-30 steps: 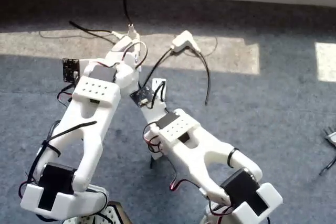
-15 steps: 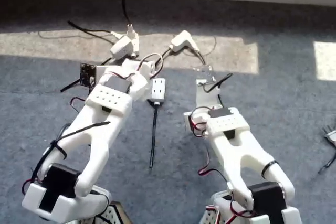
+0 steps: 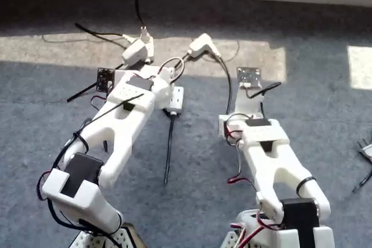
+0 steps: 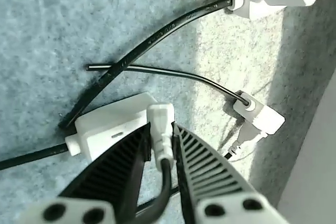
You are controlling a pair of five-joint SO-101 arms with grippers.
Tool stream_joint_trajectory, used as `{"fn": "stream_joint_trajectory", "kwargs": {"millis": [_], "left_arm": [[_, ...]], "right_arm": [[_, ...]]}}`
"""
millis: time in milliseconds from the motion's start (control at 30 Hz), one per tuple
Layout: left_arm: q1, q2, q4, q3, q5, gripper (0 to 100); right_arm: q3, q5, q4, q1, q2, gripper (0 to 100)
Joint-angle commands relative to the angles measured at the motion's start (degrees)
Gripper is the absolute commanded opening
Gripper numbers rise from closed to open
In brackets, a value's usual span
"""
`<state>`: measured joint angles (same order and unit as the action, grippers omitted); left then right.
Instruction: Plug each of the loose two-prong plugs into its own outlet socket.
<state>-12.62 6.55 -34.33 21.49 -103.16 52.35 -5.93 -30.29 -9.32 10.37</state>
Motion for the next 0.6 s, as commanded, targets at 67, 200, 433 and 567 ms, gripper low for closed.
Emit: {"fn": "stream_joint_trajectory", "kwargs": {"millis": [67,200,433,567], "left_arm": [[-3.21,-3.82,-3.08,-2.15,-0.26,1],[-3.74,-4.79,-3.25,-1.80,-0.26,1],[-3.65,-5.41,-3.25,-1.98,-0.26,1],[-4.62,-5.41,-2.99,-2.33,0.18,1]], "right_arm": [[-11.91,-1.23,-3.47,2.59,-11.30,0.8],[-20.97,-1.32,-10.86,2.86,-17.27,0.8],[-22.73,-3.16,-11.91,3.56,-18.51,0.8],[-22.73,-3.25,-11.91,3.56,-18.59,0.8]]}}
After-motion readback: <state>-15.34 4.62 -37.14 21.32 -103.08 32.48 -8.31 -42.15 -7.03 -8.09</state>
